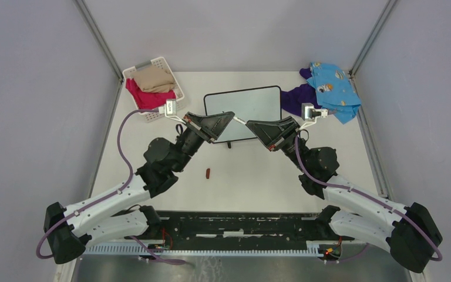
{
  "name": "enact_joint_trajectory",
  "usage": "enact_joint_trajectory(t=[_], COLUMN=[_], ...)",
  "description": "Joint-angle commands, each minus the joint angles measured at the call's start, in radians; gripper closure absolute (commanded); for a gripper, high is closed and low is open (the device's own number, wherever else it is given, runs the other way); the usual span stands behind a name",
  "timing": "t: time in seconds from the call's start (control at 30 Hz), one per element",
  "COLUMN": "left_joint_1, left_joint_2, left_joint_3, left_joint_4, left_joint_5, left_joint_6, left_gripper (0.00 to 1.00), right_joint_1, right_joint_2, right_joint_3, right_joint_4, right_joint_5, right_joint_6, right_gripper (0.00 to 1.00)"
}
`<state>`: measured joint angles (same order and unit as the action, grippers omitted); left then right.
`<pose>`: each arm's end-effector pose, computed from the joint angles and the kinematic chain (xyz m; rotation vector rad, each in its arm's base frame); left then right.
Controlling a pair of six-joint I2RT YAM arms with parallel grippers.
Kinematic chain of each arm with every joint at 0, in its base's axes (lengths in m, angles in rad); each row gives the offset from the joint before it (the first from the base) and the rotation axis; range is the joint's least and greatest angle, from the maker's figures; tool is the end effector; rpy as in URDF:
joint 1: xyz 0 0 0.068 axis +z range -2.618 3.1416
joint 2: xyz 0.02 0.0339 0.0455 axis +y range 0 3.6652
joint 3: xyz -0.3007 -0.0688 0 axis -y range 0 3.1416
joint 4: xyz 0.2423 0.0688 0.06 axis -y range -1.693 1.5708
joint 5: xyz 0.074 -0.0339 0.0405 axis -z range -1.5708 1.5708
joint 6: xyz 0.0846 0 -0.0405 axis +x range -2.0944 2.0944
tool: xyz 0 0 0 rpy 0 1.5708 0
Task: Write a sentence on the whiteboard
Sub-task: Adjust the whiteboard marker.
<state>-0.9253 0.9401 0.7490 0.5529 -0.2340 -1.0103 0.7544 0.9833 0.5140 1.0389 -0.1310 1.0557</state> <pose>0.1589 -0.1784 0.4246 -0.2878 1.3434 -1.5247 0.1597 0.1652 0.3929 0.0363 1.1579 1.7001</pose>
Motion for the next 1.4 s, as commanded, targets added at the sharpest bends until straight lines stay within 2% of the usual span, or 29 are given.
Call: enact_joint_trajectory(t=[0.0, 0.07, 0.2, 0.33, 0.47, 0.6, 0.7, 0.83, 1.0, 1.17, 1.27, 1.37], left_joint_1=[-0.001, -0.001, 0.0, -0.001, 0.0, -0.001, -0.001, -0.001, 0.0, -0.001, 0.003, 0.019], left_joint_2=[0.012, 0.011, -0.005, -0.048, -0.106, -0.129, -0.114, -0.046, 0.041, 0.155, 0.302, 0.372], left_joint_3=[0.011, 0.01, 0.042, 0.072, 0.117, 0.165, 0.188, 0.238, 0.274, 0.246, 0.364, 0.376], left_joint_4=[-0.005, -0.013, -0.136, -0.3, -0.534, -0.829, -0.954, -1.064, -1.032, -0.92, -1.032, -0.987], left_joint_5=[-0.019, -0.012, -0.019, -0.064, -0.163, -0.286, -0.327, -0.349, -0.365, -0.215, -0.208, -0.248], left_joint_6=[0.029, 0.036, 0.079, 0.143, 0.248, 0.456, 0.612, 0.75, 0.814, 0.947, 0.909, 0.886], left_gripper=[0.98, 0.98, 0.84, 0.52, 0.27, 0.11, 0.1, 0.1, 0.09, 0.09, 0.08, 0.07], right_joint_1=[0.001, 0.001, -0.002, -0.004, -0.004, -0.003, -0.004, -0.003, -0.004, -0.003, -0.004, -0.003], right_joint_2=[-0.007, -0.014, -0.07, -0.179, -0.273, -0.334, -0.362, -0.404, -0.406, -0.391, -0.397, -0.404], right_joint_3=[0.041, 0.033, 0.021, 0.05, 0.124, 0.188, 0.198, 0.157, 0.09, 0.055, 0.038, 0.021], right_joint_4=[0.098, 0.093, -0.01, -0.285, -0.619, -0.922, -1.06, -1.13, -1.131, -1.101, -1.081, -1.07], right_joint_5=[-0.014, -0.012, -0.001, 0.05, 0.162, 0.308, 0.408, 0.506, 0.538, 0.524, 0.516, 0.511], right_joint_6=[0.009, 0.0, -0.082, -0.274, -0.503, -0.721, -0.835, -0.91, -0.923, -0.925, -0.94, -0.95], right_gripper=[0.9, 0.99, 1.0, 1.0, 1.0, 1.0, 1.0, 1.0, 1.0, 1.0, 1.0, 1.0])
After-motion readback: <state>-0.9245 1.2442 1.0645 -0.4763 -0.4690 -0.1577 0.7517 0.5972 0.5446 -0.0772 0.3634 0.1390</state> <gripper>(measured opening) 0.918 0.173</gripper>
